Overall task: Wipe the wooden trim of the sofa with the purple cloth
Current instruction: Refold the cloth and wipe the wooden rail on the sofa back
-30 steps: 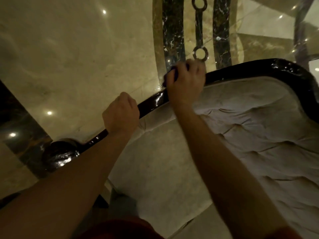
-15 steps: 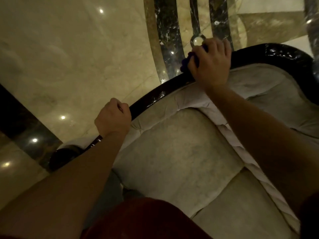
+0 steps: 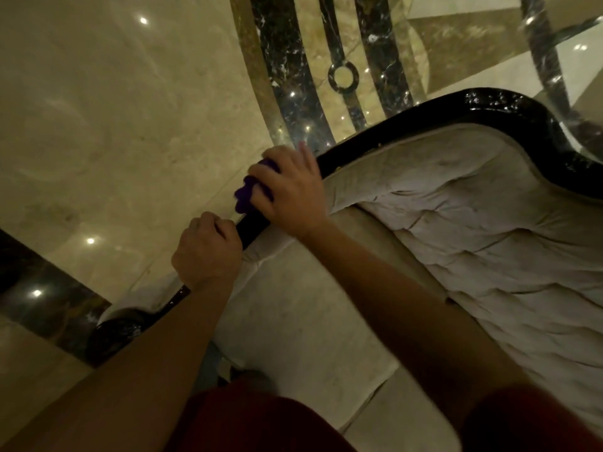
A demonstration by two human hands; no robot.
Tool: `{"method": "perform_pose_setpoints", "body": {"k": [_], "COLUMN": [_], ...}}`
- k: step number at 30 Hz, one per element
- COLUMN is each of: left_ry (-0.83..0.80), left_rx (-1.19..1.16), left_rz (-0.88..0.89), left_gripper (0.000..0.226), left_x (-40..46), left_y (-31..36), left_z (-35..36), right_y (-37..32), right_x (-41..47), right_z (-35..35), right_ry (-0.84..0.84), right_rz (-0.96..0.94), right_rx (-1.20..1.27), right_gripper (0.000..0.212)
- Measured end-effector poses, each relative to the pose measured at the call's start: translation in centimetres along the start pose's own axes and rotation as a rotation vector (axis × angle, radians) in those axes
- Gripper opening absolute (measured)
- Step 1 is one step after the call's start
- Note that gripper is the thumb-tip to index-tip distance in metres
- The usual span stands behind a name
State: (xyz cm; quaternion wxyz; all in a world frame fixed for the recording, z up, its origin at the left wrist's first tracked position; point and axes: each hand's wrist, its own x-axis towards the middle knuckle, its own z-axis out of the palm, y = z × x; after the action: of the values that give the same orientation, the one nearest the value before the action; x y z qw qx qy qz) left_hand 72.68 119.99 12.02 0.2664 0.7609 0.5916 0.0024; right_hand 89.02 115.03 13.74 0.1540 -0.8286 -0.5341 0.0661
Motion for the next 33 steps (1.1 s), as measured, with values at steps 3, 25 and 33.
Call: {"method": "perform_pose_setpoints", "body": {"k": [3,25,33], "left_ry": [0.011,-0.217,-0.169], "left_rx": [0.017,0.436,-0.058], "left_rz": [0.035,0.776,0.628], "left_gripper": [0.048,0.03,0.041], "left_x": [-0.1,5.7,7.0], "left_y": [0.0,12.8,21.5], "left_z": [0.0,4.0,8.4], "right_y": [7.5,15.3,22.2], "right_x": [2.9,5.4,4.3], "right_z": [-3.6,-9.3,-16.6], "right_ry": [0.009,0.139,0.337], "right_rz": [0.125,0.439,0.802], "right_rx": [-0.242,-0.479,-0.342], "right_gripper": [0.036,0.032,0.034]}}
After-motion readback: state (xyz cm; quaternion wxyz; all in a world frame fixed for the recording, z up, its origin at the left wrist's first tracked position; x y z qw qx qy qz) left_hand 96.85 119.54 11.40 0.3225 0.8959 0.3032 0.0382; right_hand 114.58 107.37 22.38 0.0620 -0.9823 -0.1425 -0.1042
